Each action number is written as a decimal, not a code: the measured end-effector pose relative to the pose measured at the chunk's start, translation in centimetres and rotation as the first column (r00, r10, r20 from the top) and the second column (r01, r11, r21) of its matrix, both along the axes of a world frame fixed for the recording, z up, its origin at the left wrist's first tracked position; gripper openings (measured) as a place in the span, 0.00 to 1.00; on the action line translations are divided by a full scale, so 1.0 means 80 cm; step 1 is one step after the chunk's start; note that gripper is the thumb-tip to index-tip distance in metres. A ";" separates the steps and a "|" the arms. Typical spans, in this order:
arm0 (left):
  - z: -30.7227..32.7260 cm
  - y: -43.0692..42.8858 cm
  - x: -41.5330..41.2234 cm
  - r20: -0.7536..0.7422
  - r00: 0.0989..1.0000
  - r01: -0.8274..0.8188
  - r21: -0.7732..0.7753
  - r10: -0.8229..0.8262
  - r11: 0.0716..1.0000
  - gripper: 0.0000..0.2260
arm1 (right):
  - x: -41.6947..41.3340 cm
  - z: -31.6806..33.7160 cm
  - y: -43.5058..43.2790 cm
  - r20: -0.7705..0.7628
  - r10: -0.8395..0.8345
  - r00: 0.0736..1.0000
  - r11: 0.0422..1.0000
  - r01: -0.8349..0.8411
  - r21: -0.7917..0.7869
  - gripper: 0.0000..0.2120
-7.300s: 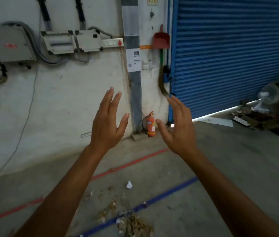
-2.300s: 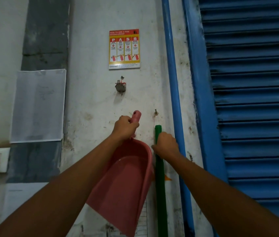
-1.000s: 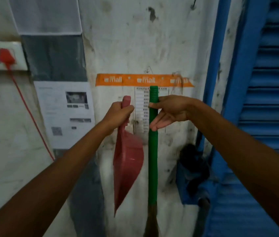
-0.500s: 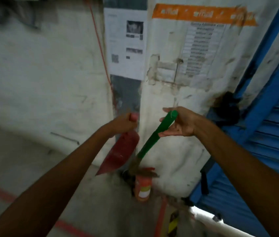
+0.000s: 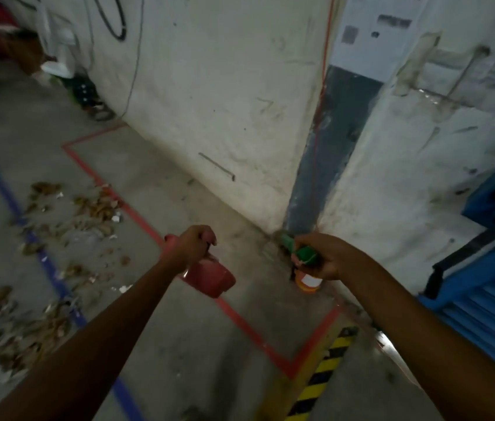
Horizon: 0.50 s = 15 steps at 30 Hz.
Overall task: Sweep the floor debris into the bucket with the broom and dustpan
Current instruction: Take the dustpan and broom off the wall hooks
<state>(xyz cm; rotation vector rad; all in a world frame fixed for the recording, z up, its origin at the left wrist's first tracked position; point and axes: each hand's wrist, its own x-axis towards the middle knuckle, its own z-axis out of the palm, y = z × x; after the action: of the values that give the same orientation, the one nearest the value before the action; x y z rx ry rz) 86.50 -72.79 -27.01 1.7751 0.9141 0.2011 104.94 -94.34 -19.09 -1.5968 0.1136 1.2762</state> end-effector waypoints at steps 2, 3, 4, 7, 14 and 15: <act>-0.022 0.009 -0.045 0.077 0.988 -0.128 -0.095 0.135 0.987 0.16 | -0.037 -0.009 0.017 -0.014 0.028 0.999 1.000 -0.028 0.001 0.10; -0.030 0.012 -0.066 0.091 0.979 -0.170 -0.129 0.183 0.977 0.16 | -0.055 -0.015 0.028 -0.018 0.069 0.997 0.997 -0.069 -0.021 0.09; -0.038 0.016 -0.086 0.105 0.969 -0.204 -0.164 0.223 0.965 0.16 | -0.072 -0.021 0.040 -0.021 0.126 0.992 0.991 -0.127 -0.046 0.08; -0.052 0.034 -0.145 0.142 0.954 -0.204 -0.347 0.266 0.916 0.20 | -0.132 -0.047 0.078 -0.056 0.240 0.969 0.970 -0.242 -0.036 0.04; -0.074 0.087 -0.266 0.035 0.784 -0.387 -0.753 0.620 0.532 0.06 | -0.304 -0.112 0.161 0.084 0.499 0.863 0.866 -0.499 -0.025 0.07; -0.076 0.090 -0.277 -0.012 0.797 -0.414 -0.739 0.604 0.531 0.09 | -0.324 -0.116 0.169 0.111 0.530 0.840 0.847 -0.532 -0.016 0.05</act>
<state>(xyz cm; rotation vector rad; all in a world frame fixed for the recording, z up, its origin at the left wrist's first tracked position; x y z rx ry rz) 64.36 -65.63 -33.11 0.6839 1.1212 0.3800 79.00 -80.82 -28.39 -1.7470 -0.4438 1.5937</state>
